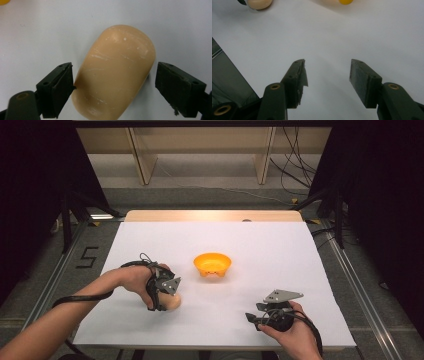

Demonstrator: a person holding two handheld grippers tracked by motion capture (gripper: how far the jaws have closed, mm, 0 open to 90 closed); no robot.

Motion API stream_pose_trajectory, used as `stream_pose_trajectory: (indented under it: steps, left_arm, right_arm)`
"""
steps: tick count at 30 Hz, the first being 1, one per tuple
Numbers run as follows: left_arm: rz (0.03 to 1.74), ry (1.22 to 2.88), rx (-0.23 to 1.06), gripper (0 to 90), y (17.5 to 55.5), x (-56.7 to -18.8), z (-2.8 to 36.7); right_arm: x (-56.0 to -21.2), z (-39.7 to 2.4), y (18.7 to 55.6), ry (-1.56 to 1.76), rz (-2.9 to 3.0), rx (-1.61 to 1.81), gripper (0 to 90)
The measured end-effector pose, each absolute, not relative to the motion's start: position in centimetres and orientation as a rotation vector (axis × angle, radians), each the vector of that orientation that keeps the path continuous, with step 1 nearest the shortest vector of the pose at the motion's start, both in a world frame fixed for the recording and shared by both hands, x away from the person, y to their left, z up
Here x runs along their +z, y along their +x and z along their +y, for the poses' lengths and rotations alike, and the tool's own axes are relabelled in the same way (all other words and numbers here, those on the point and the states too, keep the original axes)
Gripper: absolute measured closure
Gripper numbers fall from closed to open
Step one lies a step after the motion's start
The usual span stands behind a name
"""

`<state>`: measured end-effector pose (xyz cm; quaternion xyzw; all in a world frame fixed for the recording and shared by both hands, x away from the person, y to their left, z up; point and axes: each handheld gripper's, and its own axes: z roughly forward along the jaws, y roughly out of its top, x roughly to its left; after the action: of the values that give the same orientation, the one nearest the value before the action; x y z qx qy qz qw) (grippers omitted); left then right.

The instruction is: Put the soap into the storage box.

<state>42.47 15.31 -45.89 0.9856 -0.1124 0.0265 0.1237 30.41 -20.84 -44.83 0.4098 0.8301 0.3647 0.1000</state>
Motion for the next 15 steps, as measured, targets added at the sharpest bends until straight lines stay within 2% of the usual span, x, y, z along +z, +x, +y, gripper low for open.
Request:
stream_pose_trajectory:
  steps: [15]
  left_arm:
    - [-0.320, 2.905, 0.036, 14.9, 42.54, -46.64, 14.92]
  right_arm:
    - [-45.05, -20.89, 30.52, 1.192, 2.463, 1.080, 46.5]
